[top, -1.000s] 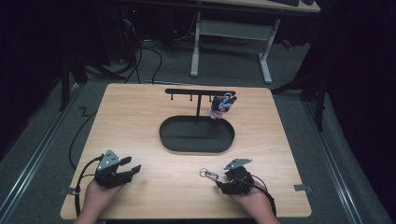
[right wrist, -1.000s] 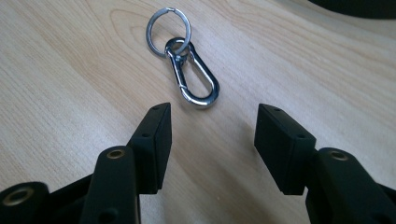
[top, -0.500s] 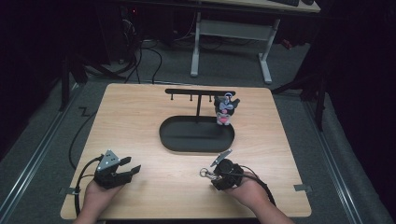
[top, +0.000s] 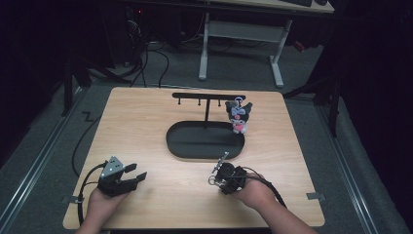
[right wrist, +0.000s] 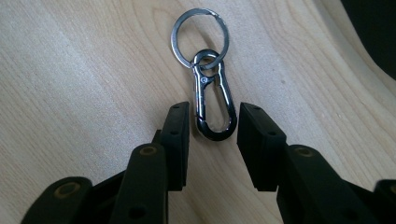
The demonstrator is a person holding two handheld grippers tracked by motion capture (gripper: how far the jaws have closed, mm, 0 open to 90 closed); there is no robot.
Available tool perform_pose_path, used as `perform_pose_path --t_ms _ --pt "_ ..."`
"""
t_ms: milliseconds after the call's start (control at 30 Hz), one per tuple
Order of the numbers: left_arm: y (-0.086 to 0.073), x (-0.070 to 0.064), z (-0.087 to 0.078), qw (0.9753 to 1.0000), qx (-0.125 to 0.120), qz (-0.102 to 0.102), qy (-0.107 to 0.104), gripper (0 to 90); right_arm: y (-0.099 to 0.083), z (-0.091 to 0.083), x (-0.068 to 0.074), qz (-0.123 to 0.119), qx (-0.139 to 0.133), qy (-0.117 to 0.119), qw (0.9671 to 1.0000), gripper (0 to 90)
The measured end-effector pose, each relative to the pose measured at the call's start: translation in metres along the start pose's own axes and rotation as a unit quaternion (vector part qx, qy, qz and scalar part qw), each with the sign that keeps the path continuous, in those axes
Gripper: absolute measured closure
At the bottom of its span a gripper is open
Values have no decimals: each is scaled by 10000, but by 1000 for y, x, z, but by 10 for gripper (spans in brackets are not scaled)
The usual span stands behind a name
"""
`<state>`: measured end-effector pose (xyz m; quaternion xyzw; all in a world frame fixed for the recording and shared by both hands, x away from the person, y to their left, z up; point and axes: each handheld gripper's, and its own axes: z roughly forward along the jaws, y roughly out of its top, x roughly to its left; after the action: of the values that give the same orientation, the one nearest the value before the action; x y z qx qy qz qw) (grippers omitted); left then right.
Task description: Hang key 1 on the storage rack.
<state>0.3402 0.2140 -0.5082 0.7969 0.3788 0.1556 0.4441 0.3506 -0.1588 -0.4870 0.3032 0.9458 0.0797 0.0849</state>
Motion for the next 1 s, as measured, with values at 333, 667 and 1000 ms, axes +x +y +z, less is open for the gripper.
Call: perform_pose_path --t_ms 333,667,1000 --pt "0 1 -1 10000 -29 -25 -14 451 11 5 1 -134 251 -66 9996 676" --pt "0 1 -1 10000 -31 -28 -30 451 19 3 0 -117 351 -17 9993 591" --pt "0 0 -1 10000 -24 -16 -47 452 21 7 -1 -60 431 134 9990 676"
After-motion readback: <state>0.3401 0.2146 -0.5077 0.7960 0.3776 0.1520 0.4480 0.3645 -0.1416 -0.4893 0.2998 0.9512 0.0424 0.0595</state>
